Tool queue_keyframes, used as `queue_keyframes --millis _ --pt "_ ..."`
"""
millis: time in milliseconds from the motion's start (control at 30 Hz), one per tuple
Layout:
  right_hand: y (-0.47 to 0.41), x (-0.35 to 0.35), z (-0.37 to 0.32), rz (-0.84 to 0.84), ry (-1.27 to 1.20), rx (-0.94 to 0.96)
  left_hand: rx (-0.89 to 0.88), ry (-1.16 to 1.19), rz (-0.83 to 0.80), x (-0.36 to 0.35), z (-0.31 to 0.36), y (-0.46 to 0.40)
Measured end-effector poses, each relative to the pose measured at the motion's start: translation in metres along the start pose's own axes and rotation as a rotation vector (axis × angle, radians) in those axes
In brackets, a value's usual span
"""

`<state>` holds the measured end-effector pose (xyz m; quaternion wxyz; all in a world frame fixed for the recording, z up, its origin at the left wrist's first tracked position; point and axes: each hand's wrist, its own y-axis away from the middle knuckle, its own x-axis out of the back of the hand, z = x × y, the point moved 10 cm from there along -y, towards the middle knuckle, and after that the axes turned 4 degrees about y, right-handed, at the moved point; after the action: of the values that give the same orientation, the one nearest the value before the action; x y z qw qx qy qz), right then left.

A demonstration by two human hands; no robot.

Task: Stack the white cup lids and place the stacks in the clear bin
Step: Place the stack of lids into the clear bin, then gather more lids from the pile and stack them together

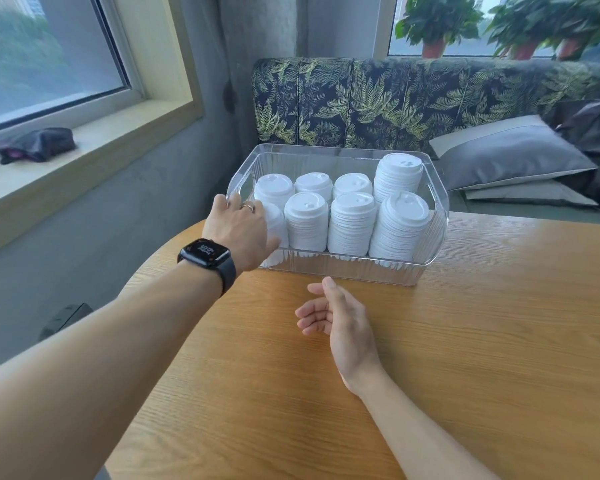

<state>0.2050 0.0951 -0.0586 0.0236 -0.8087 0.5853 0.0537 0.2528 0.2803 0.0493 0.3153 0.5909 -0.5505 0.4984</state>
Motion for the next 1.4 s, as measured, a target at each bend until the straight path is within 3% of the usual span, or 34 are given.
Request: queue_keyframes --millis 233,433,567,733,1167,1400 --pt "0.01 0.023 -0.002 0.02 0.015 -0.007 0.101 0.35 0.187 0.008 0.001 0.037" --pt "0.02 0.073 -0.004 0.153 0.047 0.028 0.157 0.743 0.351 0.008 0.036 0.089" --pt "0.035 0.122 -0.013 0.286 0.117 0.047 0.149 1.057 0.271 0.002 0.097 0.112" --pt "0.059 0.203 -0.019 0.454 0.223 0.057 0.149 1.279 0.152 0.012 0.187 0.119" --pt "0.132 0.468 -0.056 0.945 0.401 0.059 -0.247 1.313 0.011 0.085 0.451 0.115" --pt "0.121 0.558 -0.07 1.038 0.603 0.045 -0.418 1.183 -0.052 0.095 0.555 0.068"
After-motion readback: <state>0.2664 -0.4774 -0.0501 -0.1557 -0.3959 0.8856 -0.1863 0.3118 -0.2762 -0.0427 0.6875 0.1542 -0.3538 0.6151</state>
